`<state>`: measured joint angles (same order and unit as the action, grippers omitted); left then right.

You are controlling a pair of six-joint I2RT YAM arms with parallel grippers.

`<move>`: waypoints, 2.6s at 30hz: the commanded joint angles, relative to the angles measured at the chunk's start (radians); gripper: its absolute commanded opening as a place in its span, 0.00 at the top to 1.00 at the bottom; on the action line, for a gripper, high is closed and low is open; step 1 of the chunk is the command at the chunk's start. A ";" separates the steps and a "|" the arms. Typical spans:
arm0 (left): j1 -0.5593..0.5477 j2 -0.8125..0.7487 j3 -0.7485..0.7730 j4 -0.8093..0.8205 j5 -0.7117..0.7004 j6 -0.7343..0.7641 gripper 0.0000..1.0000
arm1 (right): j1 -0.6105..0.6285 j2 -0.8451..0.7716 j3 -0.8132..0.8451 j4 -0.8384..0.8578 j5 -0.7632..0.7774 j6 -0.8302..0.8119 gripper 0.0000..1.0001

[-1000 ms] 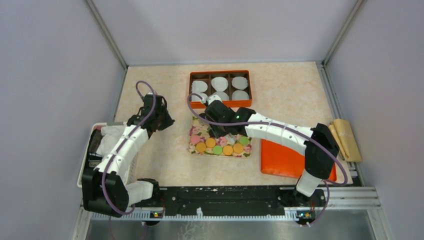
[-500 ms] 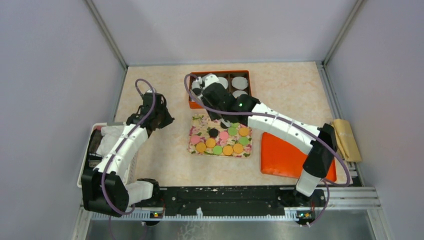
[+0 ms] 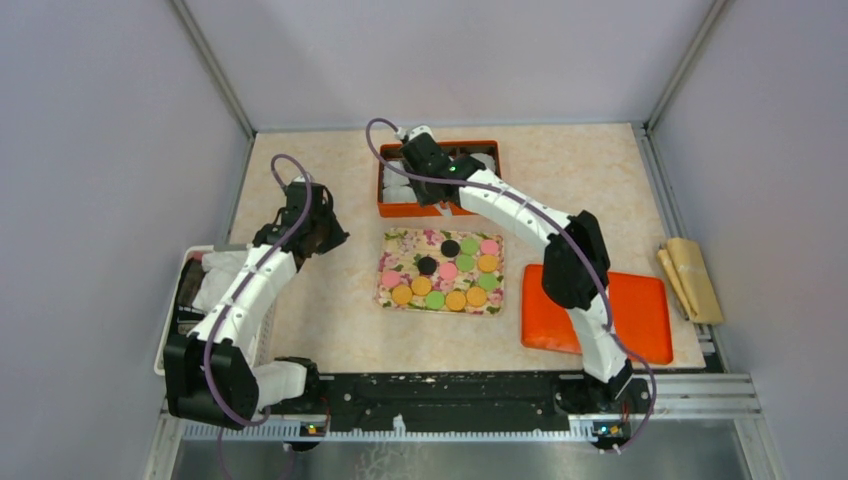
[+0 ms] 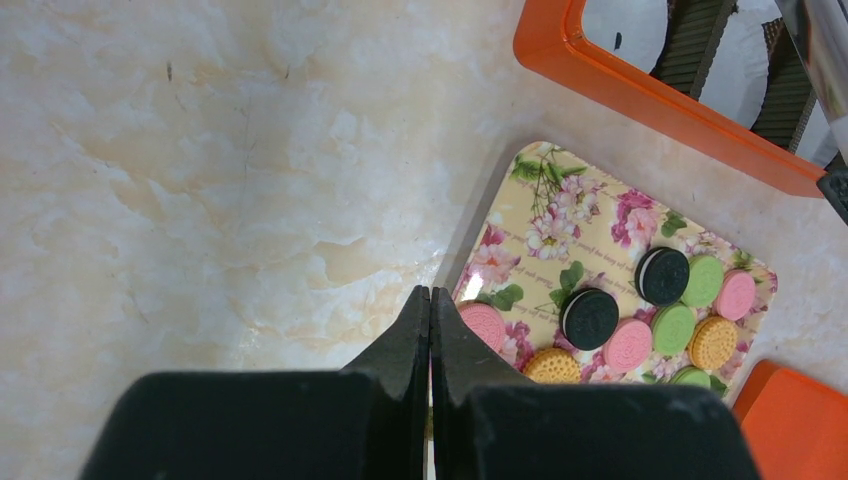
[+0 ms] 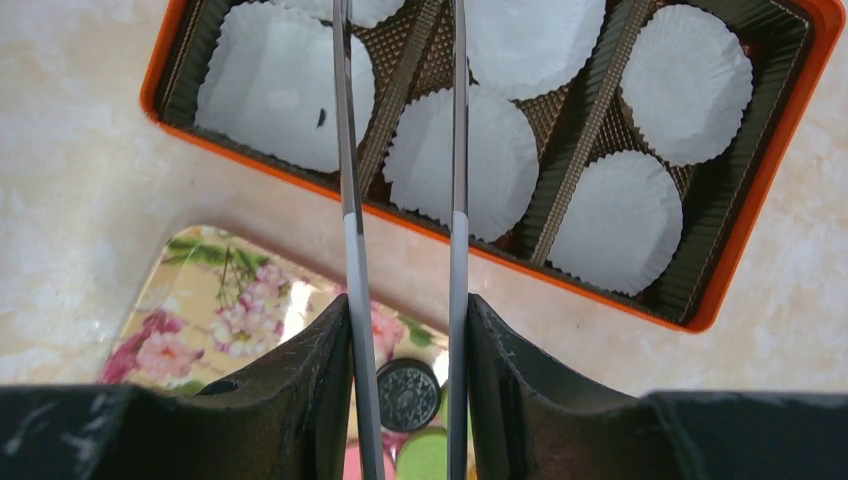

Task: Pack the cookies

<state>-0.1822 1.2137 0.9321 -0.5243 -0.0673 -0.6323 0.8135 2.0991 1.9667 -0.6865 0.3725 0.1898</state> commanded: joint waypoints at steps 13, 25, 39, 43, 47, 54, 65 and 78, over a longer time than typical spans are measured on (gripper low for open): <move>0.006 -0.017 0.024 0.008 -0.017 0.003 1.00 | -0.032 0.146 0.246 -0.031 -0.068 -0.046 1.00; 0.006 -0.023 0.026 0.002 -0.023 0.003 1.00 | -0.032 0.186 0.276 -0.047 -0.082 -0.055 0.84; 0.006 -0.022 0.031 0.006 -0.017 0.006 1.00 | -0.032 0.187 0.297 -0.039 -0.065 -0.066 0.68; 0.006 -0.022 0.030 0.006 -0.016 0.006 1.00 | -0.033 0.187 0.297 -0.032 -0.055 -0.070 0.61; 0.006 -0.025 0.030 0.006 -0.014 0.010 1.00 | -0.032 0.187 0.304 -0.021 -0.055 -0.071 0.58; 0.006 -0.035 0.027 0.007 -0.018 0.014 1.00 | -0.032 0.183 0.303 -0.023 -0.050 -0.060 0.58; 0.006 -0.033 0.032 0.016 -0.013 0.011 1.00 | 0.011 -0.138 0.001 0.027 -0.027 -0.044 0.59; 0.006 0.001 0.023 0.037 0.060 -0.003 1.00 | 0.177 -0.581 -0.544 0.029 -0.015 0.128 0.59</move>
<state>-0.1814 1.2083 0.9333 -0.5236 -0.0517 -0.6292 0.9638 1.6257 1.5364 -0.6792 0.3466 0.2298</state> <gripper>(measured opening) 0.005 0.406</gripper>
